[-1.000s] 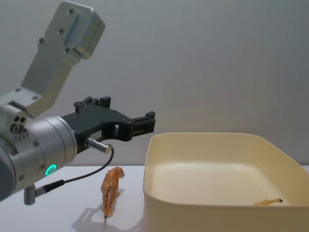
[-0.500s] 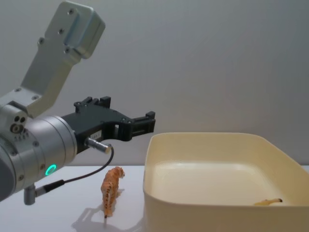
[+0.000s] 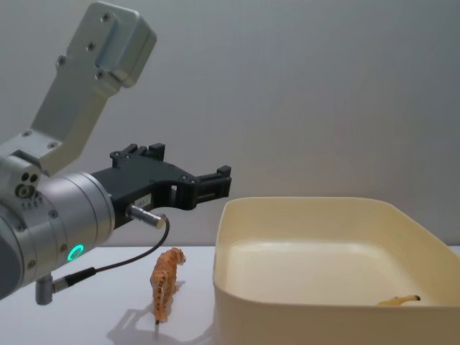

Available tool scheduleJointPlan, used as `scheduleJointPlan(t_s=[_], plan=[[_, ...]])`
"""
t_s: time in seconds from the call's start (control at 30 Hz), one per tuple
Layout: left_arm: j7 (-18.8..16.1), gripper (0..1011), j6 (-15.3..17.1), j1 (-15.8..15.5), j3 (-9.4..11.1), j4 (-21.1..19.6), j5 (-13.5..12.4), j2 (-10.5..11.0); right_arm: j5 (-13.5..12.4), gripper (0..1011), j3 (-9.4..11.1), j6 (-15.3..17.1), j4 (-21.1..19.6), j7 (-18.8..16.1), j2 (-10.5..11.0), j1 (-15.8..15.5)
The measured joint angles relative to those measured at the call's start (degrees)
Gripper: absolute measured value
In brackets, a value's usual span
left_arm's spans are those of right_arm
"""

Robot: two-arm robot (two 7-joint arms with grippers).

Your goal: Pick up the toy alternately with two hands and place it into the central storage box.

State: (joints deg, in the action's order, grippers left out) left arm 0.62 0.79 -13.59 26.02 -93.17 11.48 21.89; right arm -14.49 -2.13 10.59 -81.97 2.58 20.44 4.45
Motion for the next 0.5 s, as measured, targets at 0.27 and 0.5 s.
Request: scheduleJointPlan(t_s=[0.27, 0.5], plan=[[0.00, 1001, 0.00, 0.00, 0.00, 0.00, 0.00, 0.00, -2.35, 313, 0.03, -0.63, -3.51, -1.89, -0.33, -0.48], [0.00, 1001, 0.00, 0.00, 0.00, 0.00, 0.00, 0.00, -4.98, 313, -0.34, -0.06, -8.09, -3.62, -1.17, 0.06]])
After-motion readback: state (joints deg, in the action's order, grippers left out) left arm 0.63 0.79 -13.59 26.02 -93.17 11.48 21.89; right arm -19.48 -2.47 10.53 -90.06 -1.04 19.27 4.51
